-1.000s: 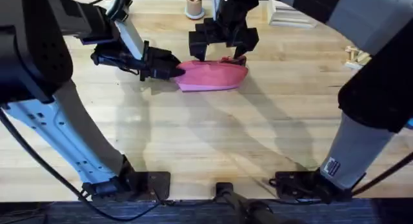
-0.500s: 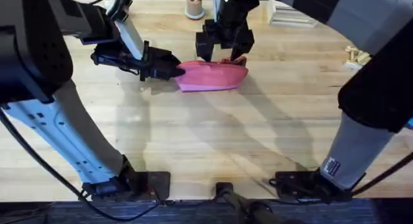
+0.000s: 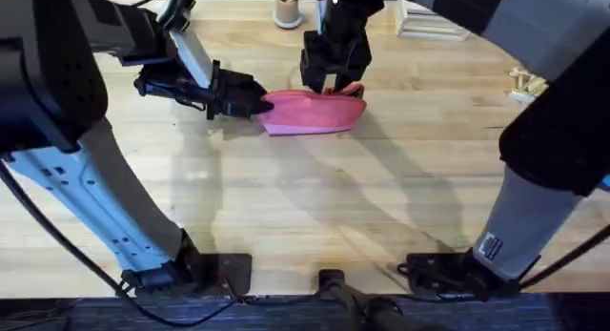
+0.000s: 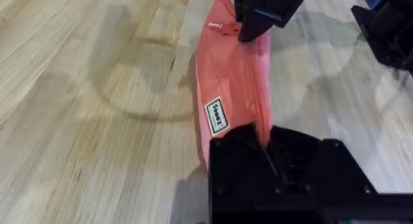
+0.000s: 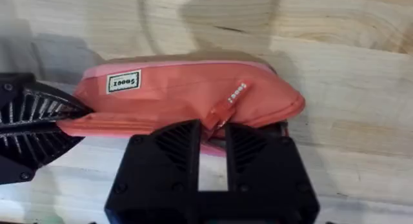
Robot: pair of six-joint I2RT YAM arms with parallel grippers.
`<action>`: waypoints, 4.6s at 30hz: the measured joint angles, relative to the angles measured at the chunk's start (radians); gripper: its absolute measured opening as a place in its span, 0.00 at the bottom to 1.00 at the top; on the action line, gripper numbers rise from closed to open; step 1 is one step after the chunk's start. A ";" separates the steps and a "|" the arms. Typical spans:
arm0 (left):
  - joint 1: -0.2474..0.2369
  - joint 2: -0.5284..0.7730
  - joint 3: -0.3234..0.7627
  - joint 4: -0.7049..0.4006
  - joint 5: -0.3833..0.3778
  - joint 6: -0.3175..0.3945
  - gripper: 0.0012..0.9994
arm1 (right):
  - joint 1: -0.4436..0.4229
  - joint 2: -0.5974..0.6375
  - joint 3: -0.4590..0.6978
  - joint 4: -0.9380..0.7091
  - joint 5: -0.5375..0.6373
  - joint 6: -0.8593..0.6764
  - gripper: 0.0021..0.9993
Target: Unzip the bag, pick up the pens from the table one at a time and place them inside, then zip the bag closed.
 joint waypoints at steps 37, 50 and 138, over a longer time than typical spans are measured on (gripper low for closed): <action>-0.003 0.000 0.000 0.000 0.001 0.000 0.04 | -0.154 -0.112 -0.001 -0.035 0.126 -0.072 0.03; -0.003 0.000 0.000 0.000 0.001 0.000 0.04 | -0.168 -0.118 -0.002 -0.035 0.141 -0.100 0.03; -0.004 0.000 0.000 0.000 0.000 0.000 0.04 | -0.065 0.116 0.101 -0.010 -0.189 -0.089 0.93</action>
